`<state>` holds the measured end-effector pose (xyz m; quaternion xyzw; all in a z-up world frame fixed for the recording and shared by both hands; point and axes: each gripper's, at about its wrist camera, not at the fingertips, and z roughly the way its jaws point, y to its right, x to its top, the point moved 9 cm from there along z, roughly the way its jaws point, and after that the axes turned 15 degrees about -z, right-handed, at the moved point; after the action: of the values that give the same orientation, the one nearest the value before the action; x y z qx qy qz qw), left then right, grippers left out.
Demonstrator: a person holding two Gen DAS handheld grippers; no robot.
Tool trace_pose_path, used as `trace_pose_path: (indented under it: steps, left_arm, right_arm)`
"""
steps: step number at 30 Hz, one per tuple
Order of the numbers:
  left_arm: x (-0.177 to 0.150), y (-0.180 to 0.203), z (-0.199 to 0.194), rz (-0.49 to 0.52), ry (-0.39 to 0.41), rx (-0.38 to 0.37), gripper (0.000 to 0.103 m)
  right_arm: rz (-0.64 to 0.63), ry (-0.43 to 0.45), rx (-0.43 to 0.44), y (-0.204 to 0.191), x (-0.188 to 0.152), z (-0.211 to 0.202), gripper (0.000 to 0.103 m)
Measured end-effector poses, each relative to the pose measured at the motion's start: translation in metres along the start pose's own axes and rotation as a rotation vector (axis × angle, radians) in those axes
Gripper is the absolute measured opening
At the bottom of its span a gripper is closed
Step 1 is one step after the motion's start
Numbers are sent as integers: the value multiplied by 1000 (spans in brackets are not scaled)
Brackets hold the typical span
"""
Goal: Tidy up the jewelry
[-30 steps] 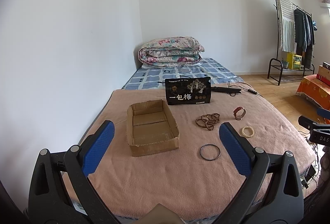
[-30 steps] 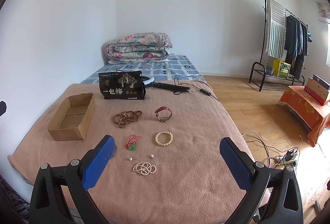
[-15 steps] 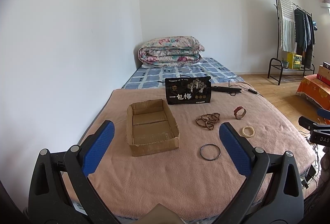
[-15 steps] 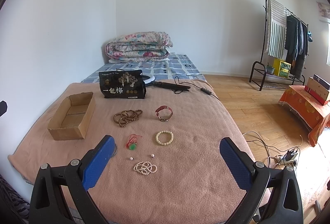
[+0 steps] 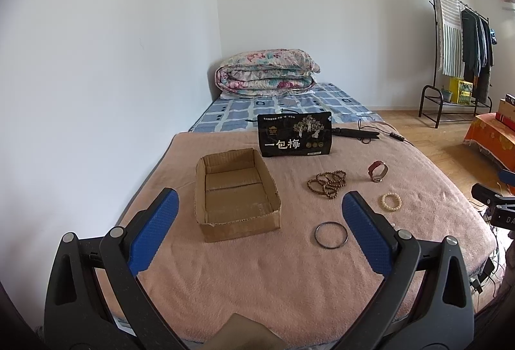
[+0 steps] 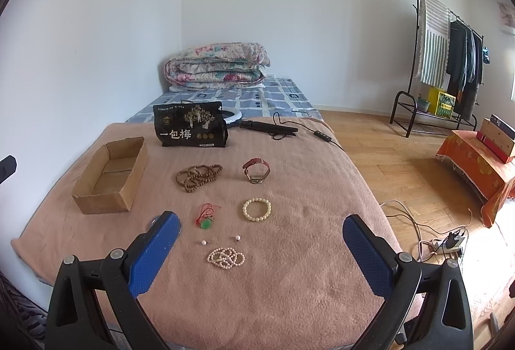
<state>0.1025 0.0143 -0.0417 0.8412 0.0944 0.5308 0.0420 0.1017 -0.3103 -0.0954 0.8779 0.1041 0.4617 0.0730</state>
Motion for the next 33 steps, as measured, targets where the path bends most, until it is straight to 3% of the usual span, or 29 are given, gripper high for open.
trace_pose_path:
  steps: [9, 17, 25, 33]
  left_arm:
    - [-12, 0, 32, 27, -52, -3, 103]
    - [-41, 16, 66, 99, -161, -54, 103]
    - [-90, 55, 96, 158, -342, -166, 103]
    - [-127, 80, 138, 173, -508, -234, 103]
  right_arm:
    - [-2, -66, 43, -1, -10, 17, 103]
    - [-8, -124, 84, 8, -19, 44, 103]
    - [26, -215, 175, 4, -40, 87, 103]
    - [6, -316, 203, -9, -72, 120, 101]
